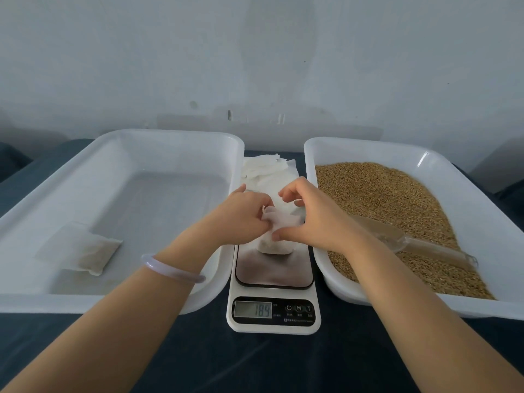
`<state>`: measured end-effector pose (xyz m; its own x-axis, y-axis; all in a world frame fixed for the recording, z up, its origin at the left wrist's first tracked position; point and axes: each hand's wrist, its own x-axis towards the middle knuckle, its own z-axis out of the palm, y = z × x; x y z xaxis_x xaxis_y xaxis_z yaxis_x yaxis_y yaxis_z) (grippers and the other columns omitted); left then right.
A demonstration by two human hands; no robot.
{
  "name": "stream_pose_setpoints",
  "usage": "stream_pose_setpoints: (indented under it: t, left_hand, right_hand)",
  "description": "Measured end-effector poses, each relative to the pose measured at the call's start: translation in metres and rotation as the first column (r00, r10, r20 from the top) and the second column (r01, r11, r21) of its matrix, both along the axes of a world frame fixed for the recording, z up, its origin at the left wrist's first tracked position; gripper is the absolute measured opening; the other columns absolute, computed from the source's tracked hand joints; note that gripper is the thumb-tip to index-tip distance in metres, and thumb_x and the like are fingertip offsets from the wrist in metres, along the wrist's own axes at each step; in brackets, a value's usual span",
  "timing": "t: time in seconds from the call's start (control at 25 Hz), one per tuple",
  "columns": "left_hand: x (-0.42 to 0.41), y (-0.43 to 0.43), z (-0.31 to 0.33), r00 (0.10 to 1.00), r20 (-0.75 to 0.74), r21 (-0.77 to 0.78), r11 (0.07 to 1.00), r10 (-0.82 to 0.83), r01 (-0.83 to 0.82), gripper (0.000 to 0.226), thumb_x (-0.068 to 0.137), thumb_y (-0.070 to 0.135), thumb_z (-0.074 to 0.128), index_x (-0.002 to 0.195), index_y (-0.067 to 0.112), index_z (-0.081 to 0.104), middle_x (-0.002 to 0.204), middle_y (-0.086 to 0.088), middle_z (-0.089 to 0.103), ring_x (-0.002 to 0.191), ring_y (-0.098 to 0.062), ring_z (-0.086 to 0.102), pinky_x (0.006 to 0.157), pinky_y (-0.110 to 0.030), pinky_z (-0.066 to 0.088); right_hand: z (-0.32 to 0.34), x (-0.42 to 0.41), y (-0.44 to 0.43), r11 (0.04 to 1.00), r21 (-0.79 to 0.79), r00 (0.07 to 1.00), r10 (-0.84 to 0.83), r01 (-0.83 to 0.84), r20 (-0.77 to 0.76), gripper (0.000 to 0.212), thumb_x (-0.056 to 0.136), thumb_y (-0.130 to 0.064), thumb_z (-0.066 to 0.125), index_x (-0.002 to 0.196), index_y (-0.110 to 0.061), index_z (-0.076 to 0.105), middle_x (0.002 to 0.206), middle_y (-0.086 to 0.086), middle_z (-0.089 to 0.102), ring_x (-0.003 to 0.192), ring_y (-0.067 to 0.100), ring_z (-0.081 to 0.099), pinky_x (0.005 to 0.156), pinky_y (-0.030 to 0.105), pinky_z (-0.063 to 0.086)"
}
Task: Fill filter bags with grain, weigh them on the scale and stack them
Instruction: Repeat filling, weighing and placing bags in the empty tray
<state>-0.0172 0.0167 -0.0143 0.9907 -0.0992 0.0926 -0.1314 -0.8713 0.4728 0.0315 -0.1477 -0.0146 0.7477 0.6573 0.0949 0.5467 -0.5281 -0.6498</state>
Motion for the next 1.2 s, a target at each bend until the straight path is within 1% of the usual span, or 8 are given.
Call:
stream_pose_setpoints:
  t: [0.24, 0.4, 0.56, 0.68, 0.8, 0.92, 1.08, 1.2]
  left_hand:
    - [0.004, 0.005, -0.006, 1.0, 0.013, -0.14, 0.99, 0.029, -0.027, 0.022, 0.082, 0.023, 0.066, 0.071, 0.006, 0.058, 0.074, -0.01, 0.058, 0.081, -0.02, 0.048, 0.069, -0.028, 0.04]
    - [-0.003, 0.005, -0.001, 0.996, 0.086, -0.28, 0.96, 0.032, -0.007, 0.027, 0.076, 0.036, 0.071, 0.069, 0.014, 0.057, 0.062, 0.013, 0.05, 0.063, -0.006, 0.046, 0.056, -0.018, 0.034]
    - [-0.012, 0.005, 0.011, 0.988, -0.003, -0.718, 0.688, -0.154, 0.105, 0.043, 0.067, 0.022, 0.069, 0.101, 0.006, 0.048, 0.074, 0.004, 0.059, 0.068, -0.012, 0.054, 0.061, -0.023, 0.043]
    - [-0.011, -0.002, 0.013, 0.966, -0.133, -0.645, 0.759, -0.223, 0.086, 0.064, 0.063, 0.016, 0.077, 0.117, 0.016, 0.042, 0.076, -0.001, 0.06, 0.064, -0.01, 0.056, 0.059, -0.023, 0.046]
    - [-0.008, -0.005, 0.014, 0.958, -0.168, -0.516, 0.849, -0.232, 0.115, 0.032, 0.072, 0.006, 0.073, 0.095, 0.02, 0.055, 0.073, 0.01, 0.056, 0.059, 0.004, 0.053, 0.057, -0.013, 0.044]
    - [-0.008, -0.003, 0.013, 0.961, -0.134, -0.603, 0.789, -0.243, 0.116, 0.018, 0.069, 0.01, 0.064, 0.084, 0.018, 0.057, 0.07, 0.013, 0.059, 0.065, -0.003, 0.056, 0.063, -0.021, 0.047]
    - [-0.008, 0.0, 0.009, 0.974, -0.082, -0.715, 0.694, -0.21, 0.089, 0.025, 0.07, 0.011, 0.056, 0.094, 0.02, 0.055, 0.079, -0.003, 0.069, 0.073, -0.019, 0.068, 0.069, -0.033, 0.056]
    - [-0.006, -0.002, 0.006, 0.984, -0.084, -0.645, 0.762, -0.157, 0.066, 0.032, 0.07, 0.017, 0.07, 0.098, 0.022, 0.053, 0.073, -0.001, 0.065, 0.06, -0.014, 0.064, 0.057, -0.028, 0.053]
  right_hand:
    - [0.006, -0.002, -0.004, 1.0, 0.022, 0.997, 0.018, -0.02, 0.081, 0.028, 0.065, -0.04, 0.083, 0.076, -0.024, 0.063, 0.094, -0.009, 0.062, 0.09, 0.0, 0.053, 0.076, 0.023, 0.04]
    - [0.008, -0.002, -0.005, 0.989, 0.135, 0.995, 0.046, -0.058, 0.09, 0.023, 0.075, -0.037, 0.073, 0.079, -0.015, 0.075, 0.098, -0.014, 0.063, 0.101, 0.003, 0.054, 0.09, 0.022, 0.04]
    - [0.013, -0.003, -0.005, 0.938, 0.335, 0.996, 0.089, -0.085, 0.003, 0.028, 0.077, -0.043, 0.06, 0.084, -0.019, 0.073, 0.117, -0.018, 0.058, 0.115, 0.0, 0.049, 0.098, 0.02, 0.035]
    - [0.014, -0.004, -0.006, 0.916, 0.397, 0.997, 0.075, -0.056, -0.033, 0.031, 0.079, -0.043, 0.057, 0.081, -0.016, 0.072, 0.122, -0.014, 0.057, 0.12, 0.002, 0.048, 0.102, 0.028, 0.035]
    - [0.016, -0.006, -0.007, 0.879, 0.474, 0.997, 0.07, -0.049, -0.026, 0.027, 0.082, -0.036, 0.054, 0.083, -0.015, 0.07, 0.118, -0.009, 0.061, 0.112, 0.003, 0.055, 0.096, 0.023, 0.04]
    - [0.022, -0.011, -0.011, 0.867, 0.491, 0.996, 0.088, -0.08, 0.007, 0.021, 0.084, -0.04, 0.053, 0.086, -0.026, 0.069, 0.11, -0.015, 0.065, 0.1, -0.002, 0.06, 0.084, 0.012, 0.044]
    - [0.033, 0.011, -0.058, 0.991, 0.03, 0.991, -0.134, 0.134, 0.007, 0.022, 0.085, -0.055, 0.049, 0.096, -0.041, 0.061, 0.094, -0.017, 0.068, 0.073, 0.0, 0.066, 0.059, 0.011, 0.049]
    - [0.031, 0.043, -0.126, 0.791, -0.499, 0.923, -0.381, 0.355, 0.054, 0.031, 0.09, -0.037, 0.057, 0.118, -0.024, 0.056, 0.12, -0.006, 0.061, 0.096, 0.007, 0.059, 0.081, 0.017, 0.045]
